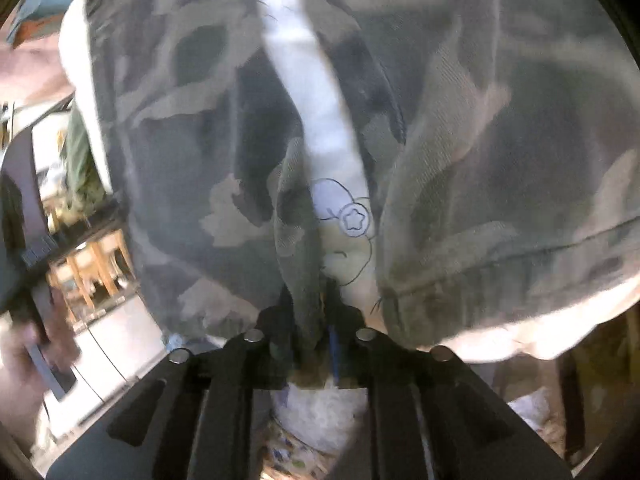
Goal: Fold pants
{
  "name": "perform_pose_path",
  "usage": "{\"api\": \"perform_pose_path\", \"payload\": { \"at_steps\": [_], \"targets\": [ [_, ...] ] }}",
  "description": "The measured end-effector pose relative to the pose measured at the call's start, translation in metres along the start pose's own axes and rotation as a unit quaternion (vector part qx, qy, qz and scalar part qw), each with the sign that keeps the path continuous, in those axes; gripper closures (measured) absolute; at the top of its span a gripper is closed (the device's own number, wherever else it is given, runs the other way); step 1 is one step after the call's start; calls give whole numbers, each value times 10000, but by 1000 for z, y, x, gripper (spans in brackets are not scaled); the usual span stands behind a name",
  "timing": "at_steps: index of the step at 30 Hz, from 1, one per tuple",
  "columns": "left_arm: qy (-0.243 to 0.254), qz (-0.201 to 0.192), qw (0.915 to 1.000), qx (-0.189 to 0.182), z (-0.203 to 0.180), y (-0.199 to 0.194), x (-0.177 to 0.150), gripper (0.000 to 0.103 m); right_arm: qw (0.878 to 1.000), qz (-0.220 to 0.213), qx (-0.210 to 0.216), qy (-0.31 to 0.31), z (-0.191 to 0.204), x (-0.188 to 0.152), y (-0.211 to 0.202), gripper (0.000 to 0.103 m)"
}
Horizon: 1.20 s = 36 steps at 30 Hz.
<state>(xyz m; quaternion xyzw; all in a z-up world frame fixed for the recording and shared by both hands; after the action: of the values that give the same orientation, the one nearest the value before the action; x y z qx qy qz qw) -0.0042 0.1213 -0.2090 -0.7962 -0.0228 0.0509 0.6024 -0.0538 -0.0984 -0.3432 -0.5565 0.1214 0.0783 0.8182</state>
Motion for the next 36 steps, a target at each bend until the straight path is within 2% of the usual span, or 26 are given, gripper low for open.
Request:
{"api": "perform_pose_path", "payload": {
  "at_steps": [2, 3, 4, 5, 6, 9, 11, 13, 14, 15, 16, 17, 18, 20, 23, 25, 26, 27, 30, 31, 32, 33, 34, 35, 36],
  "targets": [
    [287, -430, 9986, 96, 3, -28, 49, 35, 9997, -185, 45, -122, 1, 2, -27, 74],
    [355, -678, 9970, 123, 5, -39, 76, 35, 9993, -344, 84, -147, 4, 14, -45, 73],
    [378, -846, 9956, 160, 8, -45, 101, 35, 9982, -575, 87, -157, 7, 32, -64, 67],
    [358, -1043, 9937, 189, 12, -50, 128, 35, 9962, -861, 36, -152, 10, 54, -81, 59],
    [266, -1275, 9913, 174, 16, -54, 162, 35, 9944, -1049, -12, -156, 10, 72, -93, 57],
    [-56, -1893, 9819, -1, 20, -54, 254, 35, 9856, -1678, 95, -173, 26, 154, -128, 57],
    [-81, -2306, 9729, 128, 21, -56, 313, 35, 9785, -2054, 191, -9, 32, 212, -147, 57],
    [-89, -2404, 9704, 212, 23, -51, 348, 35, 9699, -2417, 276, 112, 46, 269, -161, 56],
    [-61, -2301, 9726, 337, 23, -42, 359, 36, 9666, -2556, 154, 90, 52, 300, -165, 57],
    [1, -2205, 9745, 415, 23, -32, 369, 37, 9660, -2583, 48, 81, 63, 315, -158, 57],
    [136, -2154, 9754, 446, 21, -23, 375, 50, 9676, -2526, -42, 43, 68, 331, -152, 57],
    [293, -2071, 9764, 543, 19, -17, 379, 88, 9701, -2424, -124, -1, 76, 345, -144, 57],
    [475, -1921, 9786, 566, 17, -12, 381, 93, 9715, -2358, -244, -23, 80, 357, -138, 56],
    [661, -1957, 9759, 705, 17, -18, 380, 93, 9710, -2359, -368, -88, 85, 365, -135, 57],
    [907, -2078, 9696, 919, 27, -43, 375, 93, 9709, -2363, -301, -237, 92, 364, -139, 56],
    [842, -2197, 9658, 1093, 38, -52, 376, 93, 9715, -2314, -370, -352, 85, 354, -139, 56],
    [780, -2140, 9666, 1174, 43, -50, 373, 93, 9717, -2301, -399, -367, 78, 349, -140, 57],
    [728, -2074, 9676, 1241, 44, -45, 375, 93, 9726, -2267, -369, -357, 73, 343, -139, 57],
    [684, -2117, 9626, 1542, 38, -40, 377, 93, 9742, -2194, -429, -319, 48, 332, -138, 56],
    [826, -2091, 9589, 1732, 33, -37, 375, 87, 9732, -2223, -489, -321, 40, 328, -138, 57],
    [928, -2031, 9570, 1852, 29, -35, 372, 74, 9725, -2241, -540, -319, 30, 321, -140, 56],
    [910, -1865, 9611, 1822, 25, -30, 364, 62, 9719, -2269, -567, -271, 18, 314, -143, 56],
    [836, -1830, 9668, 1577, 20, -30, 356, 38, 9716, -2285, -584, -199, 8, 309, -145, 56],
    [754, -1902, 9708, 1251, 12, -32, 349, 25, 9711, -2303, -612, -120, -6, 299, -150, 56],
    [667, -2020, 9723, 971, 5, -38, 333, 23, 9705, -2330, -625, -14, -28, 280, -159, 56]
  ]
}}
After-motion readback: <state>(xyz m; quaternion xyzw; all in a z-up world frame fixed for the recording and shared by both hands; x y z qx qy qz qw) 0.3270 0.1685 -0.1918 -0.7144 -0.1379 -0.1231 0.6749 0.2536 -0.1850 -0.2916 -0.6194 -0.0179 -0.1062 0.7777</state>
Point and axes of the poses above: each gripper's, at about its wrist camera, not at the fingertips, and y roughly the way its jaws point, z to its left, x to its top, the point moved 10 cm from there along y, roughly the way its jaws point, and after that the axes turned 9 degrees about -x, right-handed, at the moved point
